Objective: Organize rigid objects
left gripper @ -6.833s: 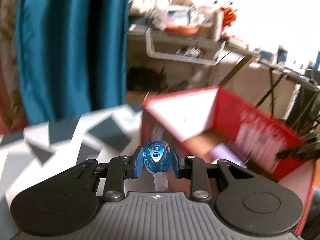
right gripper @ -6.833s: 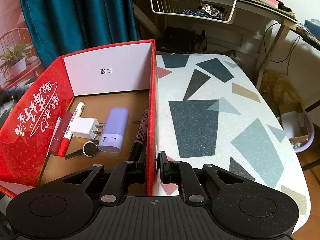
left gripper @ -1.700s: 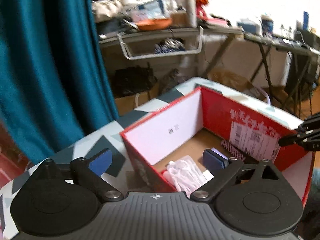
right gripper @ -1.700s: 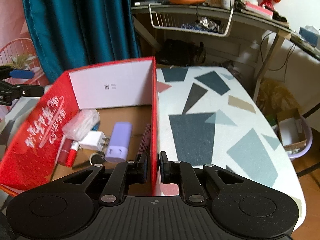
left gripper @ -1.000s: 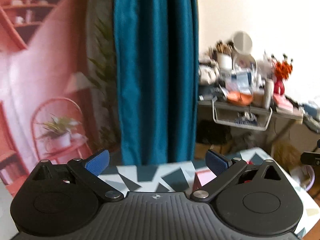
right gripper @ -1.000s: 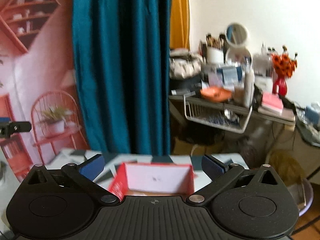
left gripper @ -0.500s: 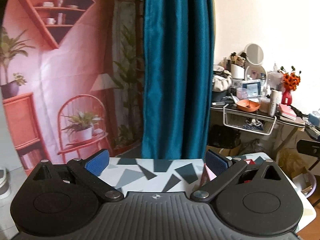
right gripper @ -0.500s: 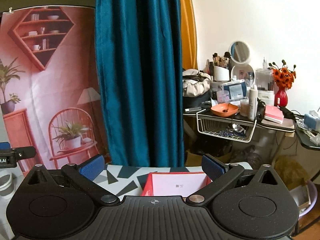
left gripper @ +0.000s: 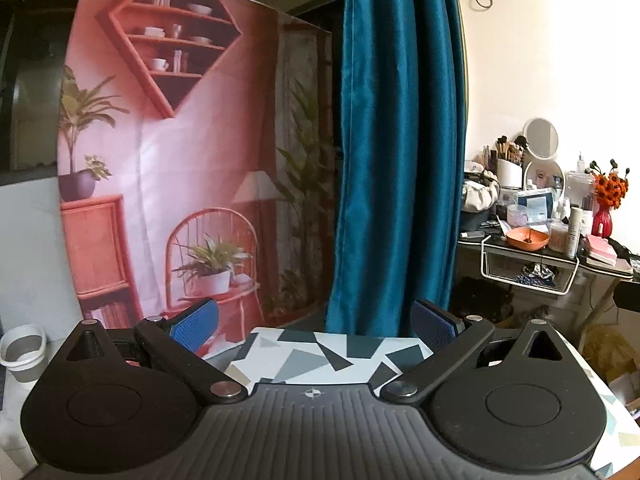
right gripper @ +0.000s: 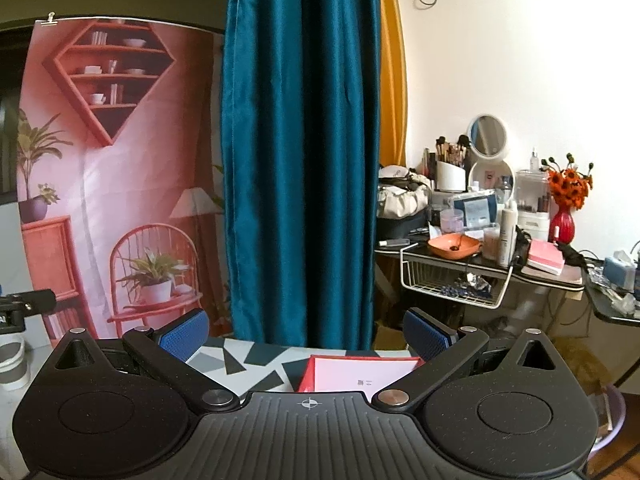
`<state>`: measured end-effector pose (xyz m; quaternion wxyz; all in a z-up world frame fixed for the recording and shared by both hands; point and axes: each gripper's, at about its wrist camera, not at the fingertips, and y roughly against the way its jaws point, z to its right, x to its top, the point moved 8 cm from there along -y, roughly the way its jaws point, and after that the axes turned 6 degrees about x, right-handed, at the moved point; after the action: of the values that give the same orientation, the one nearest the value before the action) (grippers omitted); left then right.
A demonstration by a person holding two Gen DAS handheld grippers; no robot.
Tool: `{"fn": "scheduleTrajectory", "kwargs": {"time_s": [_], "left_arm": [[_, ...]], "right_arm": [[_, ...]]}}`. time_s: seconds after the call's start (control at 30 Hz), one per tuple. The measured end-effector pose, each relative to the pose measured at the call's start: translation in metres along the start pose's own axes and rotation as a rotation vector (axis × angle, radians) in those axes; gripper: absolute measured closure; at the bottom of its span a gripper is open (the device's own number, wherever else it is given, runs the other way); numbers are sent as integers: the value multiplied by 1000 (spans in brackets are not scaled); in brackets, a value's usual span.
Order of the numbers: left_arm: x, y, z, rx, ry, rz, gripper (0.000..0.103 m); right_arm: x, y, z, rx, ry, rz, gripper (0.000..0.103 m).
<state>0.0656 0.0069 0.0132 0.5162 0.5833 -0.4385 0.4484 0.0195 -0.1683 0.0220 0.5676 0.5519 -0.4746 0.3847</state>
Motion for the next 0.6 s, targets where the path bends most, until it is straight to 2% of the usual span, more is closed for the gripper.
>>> {"fn": "scheduleTrajectory", "kwargs": {"time_s": [0.6], "left_arm": [[-5, 12, 7, -28, -37, 21, 0]], "right_arm": [[-9, 5, 9, -14, -17, -2, 0]]}}
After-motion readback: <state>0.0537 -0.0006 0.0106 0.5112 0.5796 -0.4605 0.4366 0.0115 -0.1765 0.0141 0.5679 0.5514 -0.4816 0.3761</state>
